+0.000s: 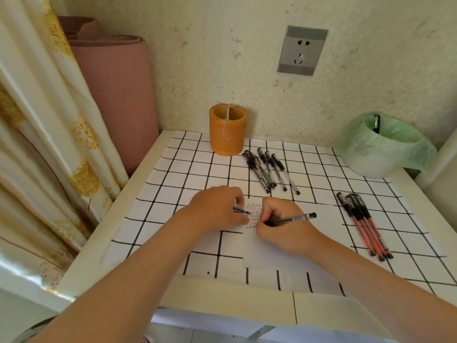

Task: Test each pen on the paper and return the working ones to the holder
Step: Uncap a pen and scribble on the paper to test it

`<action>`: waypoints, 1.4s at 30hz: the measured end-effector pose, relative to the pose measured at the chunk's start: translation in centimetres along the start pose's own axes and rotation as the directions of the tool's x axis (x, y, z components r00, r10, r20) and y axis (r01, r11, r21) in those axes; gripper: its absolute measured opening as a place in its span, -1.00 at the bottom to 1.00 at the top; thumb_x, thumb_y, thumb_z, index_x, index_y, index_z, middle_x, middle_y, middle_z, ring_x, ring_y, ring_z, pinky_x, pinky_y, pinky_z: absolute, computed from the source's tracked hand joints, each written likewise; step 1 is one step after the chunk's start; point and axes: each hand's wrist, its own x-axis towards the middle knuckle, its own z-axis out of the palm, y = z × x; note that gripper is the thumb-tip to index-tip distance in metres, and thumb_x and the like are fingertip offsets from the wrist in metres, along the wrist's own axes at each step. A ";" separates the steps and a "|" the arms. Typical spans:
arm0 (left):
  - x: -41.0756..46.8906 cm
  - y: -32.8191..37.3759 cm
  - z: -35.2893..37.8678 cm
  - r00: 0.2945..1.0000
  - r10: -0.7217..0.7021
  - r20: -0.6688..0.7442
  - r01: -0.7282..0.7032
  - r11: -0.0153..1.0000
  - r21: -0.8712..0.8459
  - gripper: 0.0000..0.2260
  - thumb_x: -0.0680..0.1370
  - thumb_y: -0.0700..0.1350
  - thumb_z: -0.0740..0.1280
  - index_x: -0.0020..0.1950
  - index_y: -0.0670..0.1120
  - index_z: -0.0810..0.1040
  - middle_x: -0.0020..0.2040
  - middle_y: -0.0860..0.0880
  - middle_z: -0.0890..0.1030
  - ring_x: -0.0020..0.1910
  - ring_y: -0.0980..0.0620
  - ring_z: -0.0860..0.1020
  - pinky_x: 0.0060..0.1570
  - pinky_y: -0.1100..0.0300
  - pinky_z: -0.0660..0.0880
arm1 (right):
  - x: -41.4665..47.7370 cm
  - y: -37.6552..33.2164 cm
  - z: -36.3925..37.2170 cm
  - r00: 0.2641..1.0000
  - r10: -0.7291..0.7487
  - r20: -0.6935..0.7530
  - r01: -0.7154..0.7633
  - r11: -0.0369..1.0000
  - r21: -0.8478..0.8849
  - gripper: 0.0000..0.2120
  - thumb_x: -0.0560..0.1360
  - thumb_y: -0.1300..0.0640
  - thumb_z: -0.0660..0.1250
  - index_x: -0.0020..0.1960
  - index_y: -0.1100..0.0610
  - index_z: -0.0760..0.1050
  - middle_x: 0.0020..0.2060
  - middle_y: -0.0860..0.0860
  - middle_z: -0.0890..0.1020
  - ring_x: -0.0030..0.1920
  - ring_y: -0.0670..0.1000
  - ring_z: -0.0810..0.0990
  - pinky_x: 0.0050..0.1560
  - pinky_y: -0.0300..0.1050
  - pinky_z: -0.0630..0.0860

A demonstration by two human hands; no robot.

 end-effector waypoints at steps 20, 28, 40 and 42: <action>-0.2 0.0 0.0 1.000 0.017 -0.018 -0.018 1.000 -0.008 -0.72 0.47 0.19 0.40 0.09 0.13 0.46 0.11 0.11 0.56 0.00 0.08 0.50 -0.29 0.29 0.30 | 0.0 -0.1 0.1 1.000 -0.005 0.018 0.006 0.999 -0.041 -0.84 0.32 0.21 0.38 -0.32 0.05 0.41 -0.41 -0.04 0.50 -0.38 -0.07 0.42 -0.40 -0.15 0.34; -0.2 0.0 0.1 1.000 0.008 -0.028 -0.008 1.000 0.007 -0.72 0.45 0.20 0.40 0.07 0.15 0.46 0.07 0.12 0.56 -0.04 0.10 0.50 -0.29 0.27 0.31 | 0.0 -0.6 0.0 0.999 0.027 0.040 -0.026 0.999 -0.033 -0.82 0.30 0.28 0.38 -0.32 0.11 0.38 -0.43 -0.04 0.46 -0.40 -0.07 0.38 -0.42 -0.17 0.28; -0.1 -0.1 0.1 1.000 0.014 -0.026 -0.013 1.000 0.026 -0.80 0.53 0.14 0.33 0.11 0.14 0.48 0.06 0.12 0.55 -0.02 0.09 0.50 -0.17 0.21 0.40 | 0.6 -1.5 -0.6 0.974 0.166 -0.157 -0.120 0.957 0.265 -0.87 0.56 0.35 0.32 0.00 0.17 0.59 -0.28 0.16 0.64 -0.43 0.06 0.50 -0.55 -0.13 0.39; 0.0 -0.2 -0.1 1.000 0.006 -0.027 -0.005 1.000 0.024 -0.83 0.57 0.06 0.28 0.14 0.12 0.51 0.06 0.11 0.56 -0.03 0.09 0.50 -0.14 0.20 0.40 | 0.8 -1.7 -0.9 0.977 0.150 -0.149 -0.112 0.964 0.241 -0.73 0.60 0.37 0.24 0.11 0.10 0.62 -0.15 0.11 0.69 -0.39 0.11 0.54 -0.52 -0.08 0.42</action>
